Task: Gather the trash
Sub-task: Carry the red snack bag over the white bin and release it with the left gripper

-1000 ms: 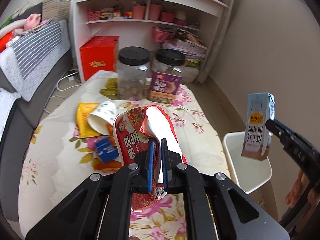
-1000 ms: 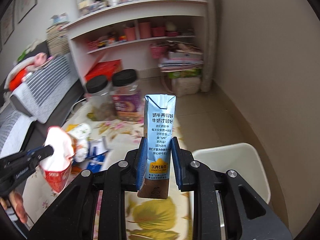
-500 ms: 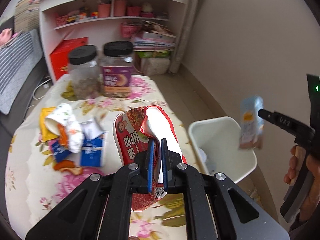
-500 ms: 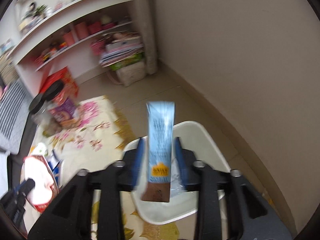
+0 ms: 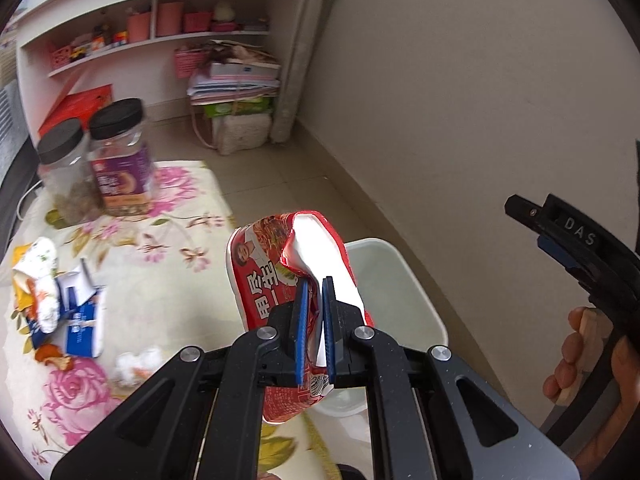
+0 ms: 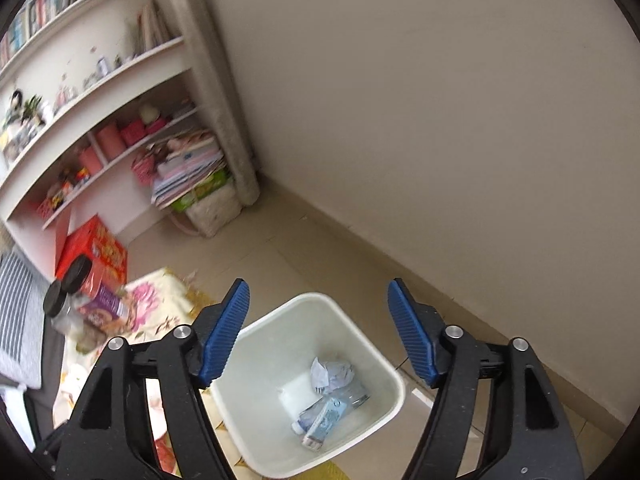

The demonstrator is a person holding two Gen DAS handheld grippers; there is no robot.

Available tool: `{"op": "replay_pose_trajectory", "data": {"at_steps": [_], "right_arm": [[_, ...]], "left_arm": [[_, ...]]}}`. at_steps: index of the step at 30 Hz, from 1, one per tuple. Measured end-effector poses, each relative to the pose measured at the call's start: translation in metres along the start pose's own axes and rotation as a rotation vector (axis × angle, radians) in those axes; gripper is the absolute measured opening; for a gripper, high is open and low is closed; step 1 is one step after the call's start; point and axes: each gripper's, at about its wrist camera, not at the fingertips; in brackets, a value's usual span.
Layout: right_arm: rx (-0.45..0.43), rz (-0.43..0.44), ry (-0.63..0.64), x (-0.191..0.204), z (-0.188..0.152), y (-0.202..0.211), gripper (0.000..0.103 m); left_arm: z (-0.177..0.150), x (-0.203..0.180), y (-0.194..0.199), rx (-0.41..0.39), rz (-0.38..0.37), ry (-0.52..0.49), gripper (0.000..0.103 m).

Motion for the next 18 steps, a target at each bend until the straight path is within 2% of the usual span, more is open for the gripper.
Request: {"op": "replay_pose_trajectory", "data": {"at_steps": [9,11,13,16,18], "right_arm": [[-0.058,-0.052,-0.073,-0.039,0.010,0.012,0.080],[-0.058,-0.056,-0.088,-0.046,0.010,0.013,0.081],[-0.062,-0.060,-0.101,-0.051,0.010,0.014,0.084],[-0.074,-0.063,-0.106,-0.051,0.012,0.016,0.086],[-0.082,-0.067,-0.097,-0.047,0.012,0.018,0.089]], "left_arm": [[0.000,-0.045,-0.033,0.055,-0.050,-0.027,0.009],[-0.001,-0.052,-0.037,0.053,-0.046,-0.039,0.016],[-0.001,-0.054,-0.039,0.047,-0.033,-0.039,0.034],[-0.002,-0.054,-0.038,0.036,-0.012,-0.037,0.038],[-0.002,-0.055,-0.036,0.019,0.029,-0.055,0.039]]}}
Point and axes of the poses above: each gripper's, at about its wrist camera, not at the fingertips, and y roughly against the way its jaws point, x to its left, z to its top, and after that the axes turned 3 degrees about y, right-handed
